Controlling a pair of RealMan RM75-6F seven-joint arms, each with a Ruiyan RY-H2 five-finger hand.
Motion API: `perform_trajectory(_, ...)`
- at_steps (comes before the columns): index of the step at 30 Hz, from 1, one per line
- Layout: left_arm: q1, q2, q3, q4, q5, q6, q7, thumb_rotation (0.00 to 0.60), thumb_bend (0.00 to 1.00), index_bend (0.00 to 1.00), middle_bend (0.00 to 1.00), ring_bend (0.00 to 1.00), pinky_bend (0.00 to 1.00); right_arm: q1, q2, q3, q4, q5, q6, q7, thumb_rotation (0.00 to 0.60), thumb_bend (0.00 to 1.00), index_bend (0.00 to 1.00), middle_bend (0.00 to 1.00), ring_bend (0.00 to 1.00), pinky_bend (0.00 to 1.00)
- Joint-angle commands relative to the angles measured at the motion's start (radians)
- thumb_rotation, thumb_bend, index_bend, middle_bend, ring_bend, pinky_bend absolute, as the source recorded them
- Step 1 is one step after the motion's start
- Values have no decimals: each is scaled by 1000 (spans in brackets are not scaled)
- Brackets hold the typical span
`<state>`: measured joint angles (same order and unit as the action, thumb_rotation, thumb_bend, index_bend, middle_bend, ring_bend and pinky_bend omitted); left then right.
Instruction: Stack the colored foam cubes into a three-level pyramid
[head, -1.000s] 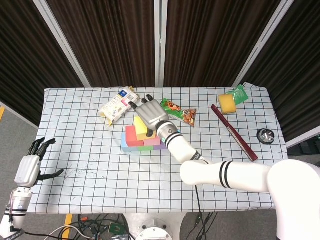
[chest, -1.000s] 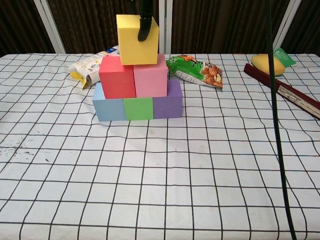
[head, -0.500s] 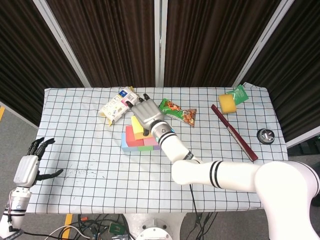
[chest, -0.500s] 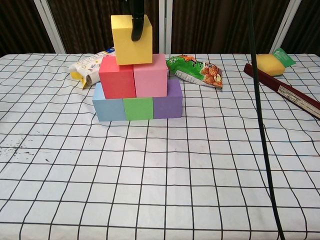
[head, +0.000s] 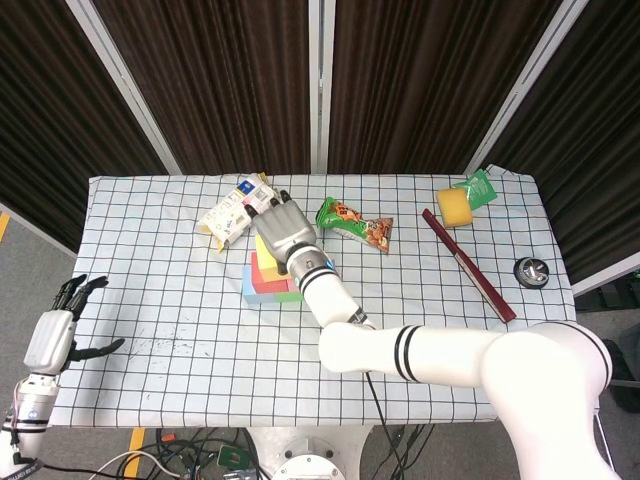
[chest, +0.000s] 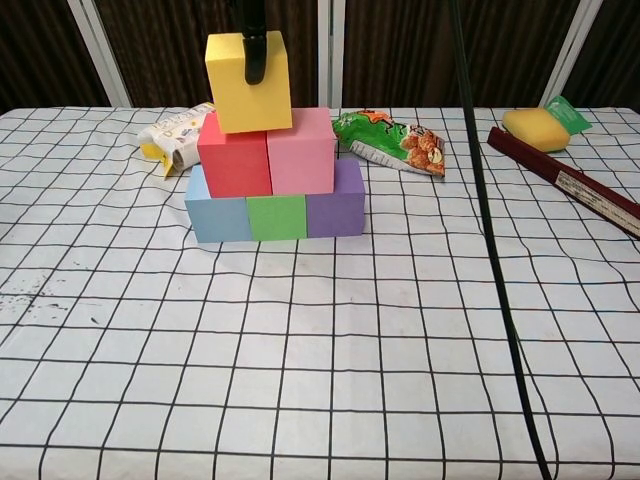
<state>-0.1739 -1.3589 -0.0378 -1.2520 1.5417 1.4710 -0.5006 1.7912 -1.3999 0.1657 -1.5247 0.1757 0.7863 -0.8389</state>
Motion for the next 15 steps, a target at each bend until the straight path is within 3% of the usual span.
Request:
perform_trajectory(1, 1, 0, 1, 1, 0, -1, -2, 600, 0, 112, 159, 27, 11, 4, -8, 2, 6, 11, 10, -9, 600, 49, 0, 566, 113, 0)
perform_trajectory(15, 0, 0, 4, 5, 3, -4, -15, 600, 0, 112, 160, 27, 11, 12, -33, 39, 15, 96, 70, -80, 600, 52, 0, 566, 114, 0)
